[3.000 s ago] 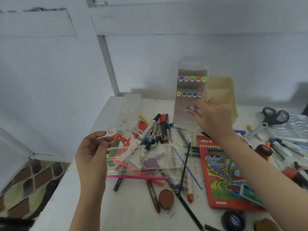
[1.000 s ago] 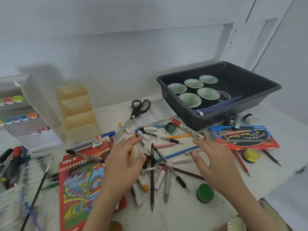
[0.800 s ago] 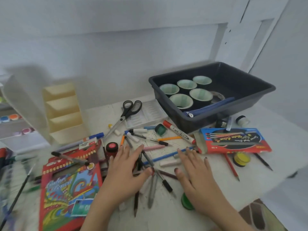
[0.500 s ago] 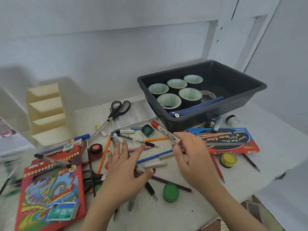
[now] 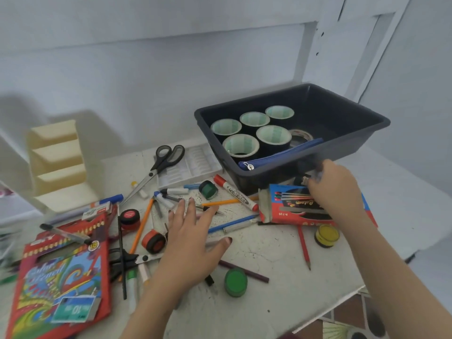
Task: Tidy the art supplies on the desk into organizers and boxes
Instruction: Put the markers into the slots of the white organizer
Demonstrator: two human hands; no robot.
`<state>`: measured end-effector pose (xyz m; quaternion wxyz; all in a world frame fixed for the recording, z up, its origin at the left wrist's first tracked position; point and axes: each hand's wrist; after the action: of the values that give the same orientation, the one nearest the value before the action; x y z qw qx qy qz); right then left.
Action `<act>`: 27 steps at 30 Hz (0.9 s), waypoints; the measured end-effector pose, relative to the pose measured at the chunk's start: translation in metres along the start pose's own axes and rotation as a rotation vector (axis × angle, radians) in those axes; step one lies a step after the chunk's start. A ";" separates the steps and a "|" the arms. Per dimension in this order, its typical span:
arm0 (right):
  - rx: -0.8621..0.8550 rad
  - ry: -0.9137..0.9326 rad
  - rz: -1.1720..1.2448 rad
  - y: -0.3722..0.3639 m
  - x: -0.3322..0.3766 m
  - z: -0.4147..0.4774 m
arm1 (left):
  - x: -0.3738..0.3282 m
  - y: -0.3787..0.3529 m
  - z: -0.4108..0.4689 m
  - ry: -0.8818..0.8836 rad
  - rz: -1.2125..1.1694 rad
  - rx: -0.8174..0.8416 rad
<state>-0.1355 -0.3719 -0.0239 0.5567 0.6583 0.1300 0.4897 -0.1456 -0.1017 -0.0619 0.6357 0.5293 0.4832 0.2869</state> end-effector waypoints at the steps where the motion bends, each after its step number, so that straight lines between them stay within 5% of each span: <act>1: -0.051 0.026 -0.040 0.003 0.001 -0.003 | 0.001 0.000 0.001 0.008 -0.014 -0.005; 9: -0.171 0.510 0.072 0.017 0.037 -0.034 | 0.004 0.010 0.002 -0.023 -0.181 -0.079; 18: 0.259 0.846 0.263 -0.007 0.128 -0.091 | 0.016 0.048 -0.014 -0.155 -0.480 -0.423; 23: 0.400 0.902 0.552 -0.035 0.177 -0.112 | 0.056 0.071 -0.035 0.061 -0.713 -0.645; 27: 0.732 0.806 0.610 -0.068 0.201 -0.128 | 0.093 0.090 -0.055 0.267 -1.015 -0.817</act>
<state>-0.1135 -0.1269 0.0056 0.0371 0.5775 0.2953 0.7602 -0.1484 0.0258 -0.0039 0.7761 -0.0876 0.5995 0.1749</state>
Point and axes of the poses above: each hand's wrist, its own z-axis towards the middle knuckle, its own y-axis out of the back of the hand, x = y × z, and after that the axes turned 10 degrees about z, right-handed
